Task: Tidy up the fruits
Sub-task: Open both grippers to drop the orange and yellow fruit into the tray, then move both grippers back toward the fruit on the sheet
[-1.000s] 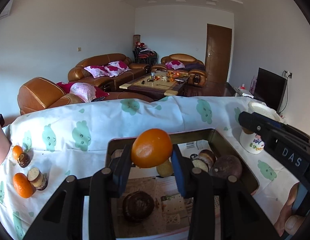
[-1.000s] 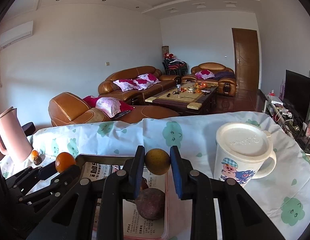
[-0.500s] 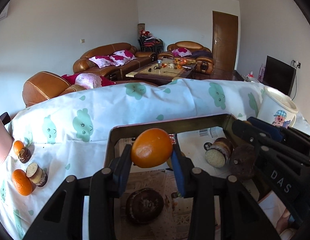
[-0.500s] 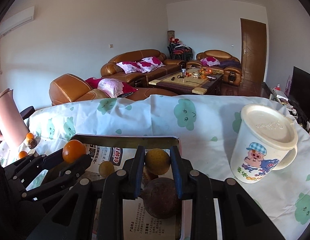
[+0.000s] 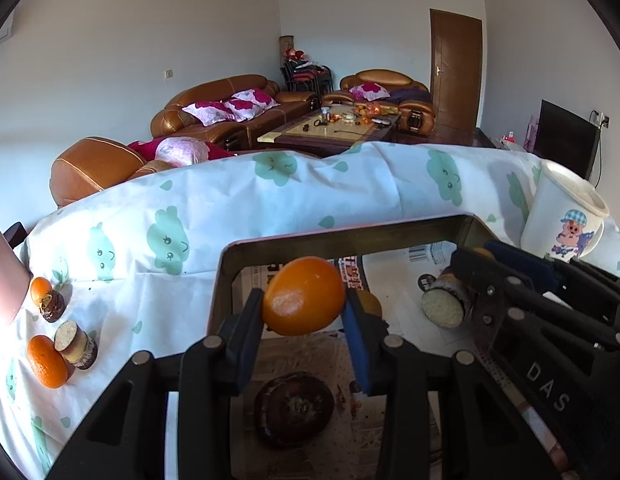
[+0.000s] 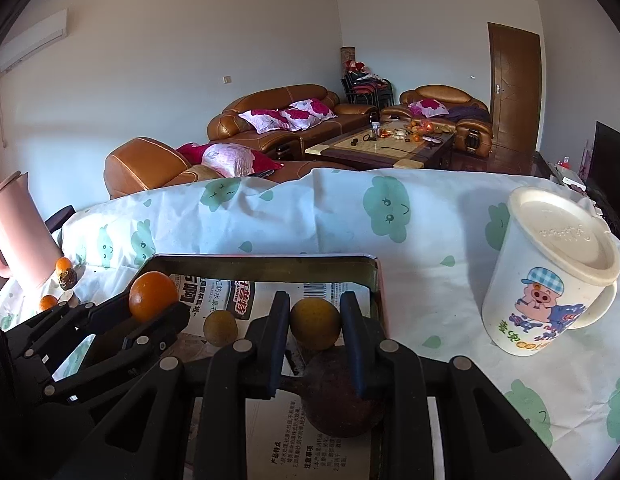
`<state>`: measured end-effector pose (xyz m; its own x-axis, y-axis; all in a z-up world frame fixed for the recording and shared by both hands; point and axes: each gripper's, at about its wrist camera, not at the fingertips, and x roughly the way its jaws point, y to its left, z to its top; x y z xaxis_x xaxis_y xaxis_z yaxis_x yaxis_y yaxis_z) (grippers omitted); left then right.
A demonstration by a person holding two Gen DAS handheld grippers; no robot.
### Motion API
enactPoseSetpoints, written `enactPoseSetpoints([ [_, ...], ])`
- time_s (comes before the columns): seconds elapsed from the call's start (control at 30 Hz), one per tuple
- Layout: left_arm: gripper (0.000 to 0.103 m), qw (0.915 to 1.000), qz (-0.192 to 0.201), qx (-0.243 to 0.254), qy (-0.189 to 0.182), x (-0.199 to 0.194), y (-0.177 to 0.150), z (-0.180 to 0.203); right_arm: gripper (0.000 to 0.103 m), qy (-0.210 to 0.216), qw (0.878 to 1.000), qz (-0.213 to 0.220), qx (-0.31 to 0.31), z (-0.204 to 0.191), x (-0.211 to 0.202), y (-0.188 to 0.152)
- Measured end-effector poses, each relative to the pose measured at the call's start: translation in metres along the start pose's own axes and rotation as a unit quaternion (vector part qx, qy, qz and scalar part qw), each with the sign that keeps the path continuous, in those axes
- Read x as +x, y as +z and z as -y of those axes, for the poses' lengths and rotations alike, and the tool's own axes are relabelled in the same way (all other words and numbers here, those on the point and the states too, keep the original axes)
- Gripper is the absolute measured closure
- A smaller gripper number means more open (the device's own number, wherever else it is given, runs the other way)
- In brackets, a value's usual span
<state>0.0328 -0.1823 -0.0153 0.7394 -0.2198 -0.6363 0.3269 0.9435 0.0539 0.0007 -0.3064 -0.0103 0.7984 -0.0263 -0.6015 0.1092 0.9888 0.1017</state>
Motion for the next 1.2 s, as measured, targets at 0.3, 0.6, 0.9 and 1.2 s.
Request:
enactPoseSetpoints([
  [0.3, 0.063, 1.0000, 0.005, 0.001, 0.005, -0.003, 0.000, 0.001, 0.075, 0.039, 0.999, 0.014, 0.027, 0.005, -0.006, 0.001],
  [0.6, 0.005, 0.9987, 0.045, -0.005, 0.025, -0.020, -0.003, 0.000, 0.040, 0.059, 0.995, 0.057, 0.061, 0.014, -0.024, 0.005],
  [0.9, 0.000, 0.9963, 0.075, 0.000, 0.043, -0.036, -0.007, -0.004, 0.027, 0.000, 0.986, 0.142, 0.084, 0.027, -0.053, 0.007],
  [1.2, 0.000, 0.9938, 0.094, -0.022, 0.055, -0.054, -0.018, -0.017, 0.027, -0.040, 0.981, 0.182, 0.061, 0.018, -0.058, -0.004],
])
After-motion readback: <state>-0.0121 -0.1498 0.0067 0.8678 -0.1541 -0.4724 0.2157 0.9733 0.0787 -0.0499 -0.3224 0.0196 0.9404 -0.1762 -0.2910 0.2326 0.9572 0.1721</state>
